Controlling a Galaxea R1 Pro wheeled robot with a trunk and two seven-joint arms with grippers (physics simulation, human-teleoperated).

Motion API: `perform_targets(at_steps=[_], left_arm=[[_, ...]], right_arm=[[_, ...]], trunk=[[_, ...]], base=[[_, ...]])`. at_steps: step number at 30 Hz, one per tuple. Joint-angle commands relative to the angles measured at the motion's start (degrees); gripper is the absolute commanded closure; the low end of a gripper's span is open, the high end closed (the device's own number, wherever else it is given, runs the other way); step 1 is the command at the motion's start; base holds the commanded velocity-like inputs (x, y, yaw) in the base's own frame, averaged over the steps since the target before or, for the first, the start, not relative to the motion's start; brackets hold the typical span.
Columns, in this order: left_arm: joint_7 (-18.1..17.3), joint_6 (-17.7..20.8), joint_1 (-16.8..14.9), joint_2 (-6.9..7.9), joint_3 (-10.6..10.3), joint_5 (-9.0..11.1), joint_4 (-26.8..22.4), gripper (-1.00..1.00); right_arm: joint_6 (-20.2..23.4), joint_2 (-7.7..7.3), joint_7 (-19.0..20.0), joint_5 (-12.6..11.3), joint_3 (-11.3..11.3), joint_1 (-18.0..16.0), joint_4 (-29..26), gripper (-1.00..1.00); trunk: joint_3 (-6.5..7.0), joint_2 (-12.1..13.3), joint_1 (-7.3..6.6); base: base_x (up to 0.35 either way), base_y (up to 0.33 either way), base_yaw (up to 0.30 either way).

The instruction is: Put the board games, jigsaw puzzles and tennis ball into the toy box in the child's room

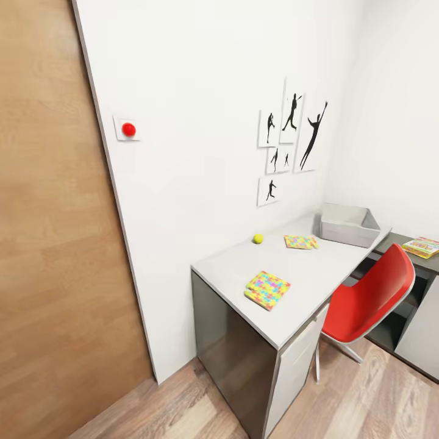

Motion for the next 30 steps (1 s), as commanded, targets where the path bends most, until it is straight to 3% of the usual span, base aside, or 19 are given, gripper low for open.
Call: perform_targets(at_steps=[1, 7, 11, 18, 30], left_arm=[[0.00, 0.00, -0.01, 0.00, 0.00, 0.00, 0.00, -1.00], [-0.09, 0.09, -0.10, 0.09, 0.09, 0.00, 0.09, -1.00], [-0.09, -0.09, -0.10, -0.36, 0.39, 0.09, -0.58, -1.00], [-0.09, -2.04, -0.10, -0.34, 0.44, 0.11, -0.85, -1.00], [-0.09, -5.83, -0.10, -0.35, 0.54, 0.14, -0.88, -1.00]], right_arm=[[0.00, 0.00, 0.00, 0.00, 0.00, -0.01, 0.00, -1.00], [-0.09, 0.12, -0.09, 0.09, -0.02, -0.10, 0.00, -1.00], [-0.09, 1.38, -0.09, 0.00, -0.06, -0.10, 0.00, -1.00], [-0.53, 1.48, -0.09, -0.21, -0.11, -0.08, 0.00, -1.00], [-3.54, 1.73, -0.09, -0.60, -0.26, -0.09, 0.02, -1.00]], trunk=[[-0.03, -0.01, 0.00], [-0.03, -0.01, 0.00], [-0.03, -0.01, 0.00], [-0.03, -0.01, 0.00], [-0.03, -0.01, 0.00]], base=[[0.000, 0.000, 0.000], [0.000, 0.000, 0.000], [0.000, 0.000, 0.000], [0.000, 0.000, -0.019], [0.000, 0.000, -0.229]])
